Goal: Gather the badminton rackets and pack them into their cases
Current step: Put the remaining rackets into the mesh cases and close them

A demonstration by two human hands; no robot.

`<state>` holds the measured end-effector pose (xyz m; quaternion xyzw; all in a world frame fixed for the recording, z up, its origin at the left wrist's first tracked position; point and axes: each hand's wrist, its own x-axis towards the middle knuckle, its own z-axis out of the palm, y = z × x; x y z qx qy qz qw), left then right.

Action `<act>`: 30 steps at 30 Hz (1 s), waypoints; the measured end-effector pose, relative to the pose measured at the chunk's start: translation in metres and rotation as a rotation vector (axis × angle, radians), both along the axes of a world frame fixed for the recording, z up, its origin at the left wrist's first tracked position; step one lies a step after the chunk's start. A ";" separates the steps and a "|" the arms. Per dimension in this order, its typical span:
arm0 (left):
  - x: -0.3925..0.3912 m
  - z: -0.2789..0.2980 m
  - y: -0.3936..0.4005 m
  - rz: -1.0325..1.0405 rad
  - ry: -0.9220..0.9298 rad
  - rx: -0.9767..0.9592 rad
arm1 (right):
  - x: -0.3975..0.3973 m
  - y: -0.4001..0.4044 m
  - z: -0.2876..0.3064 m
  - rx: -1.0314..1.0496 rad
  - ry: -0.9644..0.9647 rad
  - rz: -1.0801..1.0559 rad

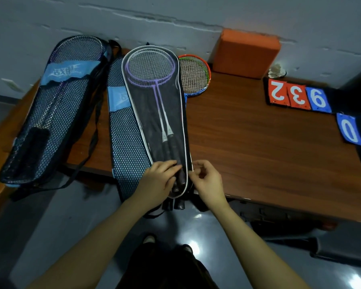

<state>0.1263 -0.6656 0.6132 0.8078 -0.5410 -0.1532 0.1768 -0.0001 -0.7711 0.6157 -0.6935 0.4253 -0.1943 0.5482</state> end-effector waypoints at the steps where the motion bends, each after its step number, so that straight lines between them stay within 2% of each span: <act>1: -0.002 0.000 -0.004 0.000 -0.011 0.020 | -0.005 -0.005 -0.003 -0.045 0.037 0.008; 4: -0.005 -0.003 -0.012 0.002 -0.040 0.074 | -0.014 -0.020 -0.009 -0.132 0.110 0.030; 9: 0.011 -0.002 -0.029 0.037 -0.023 0.050 | 0.001 -0.044 -0.009 -0.301 0.181 0.095; 17: 0.106 0.008 -0.102 0.009 -0.045 0.014 | 0.102 -0.093 -0.011 -0.501 0.329 0.060; 24: 0.211 0.005 -0.167 -0.104 -0.004 0.020 | 0.201 -0.144 -0.013 -0.511 0.584 -0.022; 30: 0.258 -0.005 -0.212 -0.183 0.026 0.019 | 0.252 -0.171 -0.018 -0.478 0.733 -0.125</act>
